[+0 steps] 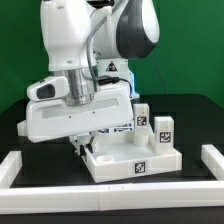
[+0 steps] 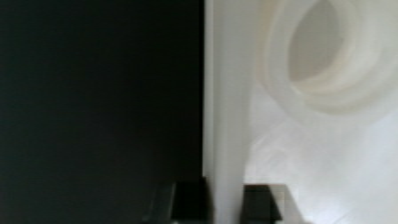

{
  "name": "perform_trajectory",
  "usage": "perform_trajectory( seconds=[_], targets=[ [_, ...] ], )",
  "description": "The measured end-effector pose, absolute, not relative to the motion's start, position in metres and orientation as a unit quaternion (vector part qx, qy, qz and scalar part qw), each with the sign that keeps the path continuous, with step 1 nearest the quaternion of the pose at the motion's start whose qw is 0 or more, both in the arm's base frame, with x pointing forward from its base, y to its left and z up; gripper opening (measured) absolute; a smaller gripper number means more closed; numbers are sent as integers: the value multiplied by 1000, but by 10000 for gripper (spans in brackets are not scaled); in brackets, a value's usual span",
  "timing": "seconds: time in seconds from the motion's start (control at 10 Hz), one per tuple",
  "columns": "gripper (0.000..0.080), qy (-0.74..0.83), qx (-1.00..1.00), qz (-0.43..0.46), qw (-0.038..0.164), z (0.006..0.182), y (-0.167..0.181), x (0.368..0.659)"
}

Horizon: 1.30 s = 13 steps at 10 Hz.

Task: Assemble square table

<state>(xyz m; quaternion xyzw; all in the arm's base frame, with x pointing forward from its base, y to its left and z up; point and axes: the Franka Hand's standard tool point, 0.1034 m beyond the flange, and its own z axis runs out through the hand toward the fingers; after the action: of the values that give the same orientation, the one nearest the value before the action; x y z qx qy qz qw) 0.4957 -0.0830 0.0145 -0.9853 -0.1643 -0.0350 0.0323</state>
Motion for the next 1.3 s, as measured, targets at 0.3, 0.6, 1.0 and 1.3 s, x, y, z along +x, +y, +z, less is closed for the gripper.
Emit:
perform_trajectory(
  seconds=[0.3, 0.6, 1.0, 1.3],
  targets=[
    [65, -387, -921, -48, -6, 19, -60, 538],
    [65, -446, -894, -41, -15, 16, -62, 533],
    [65, -642, -763, -54, -54, 18, -29, 569],
    [71, -705, -704, -48, -66, 18, -29, 577]
  ],
)
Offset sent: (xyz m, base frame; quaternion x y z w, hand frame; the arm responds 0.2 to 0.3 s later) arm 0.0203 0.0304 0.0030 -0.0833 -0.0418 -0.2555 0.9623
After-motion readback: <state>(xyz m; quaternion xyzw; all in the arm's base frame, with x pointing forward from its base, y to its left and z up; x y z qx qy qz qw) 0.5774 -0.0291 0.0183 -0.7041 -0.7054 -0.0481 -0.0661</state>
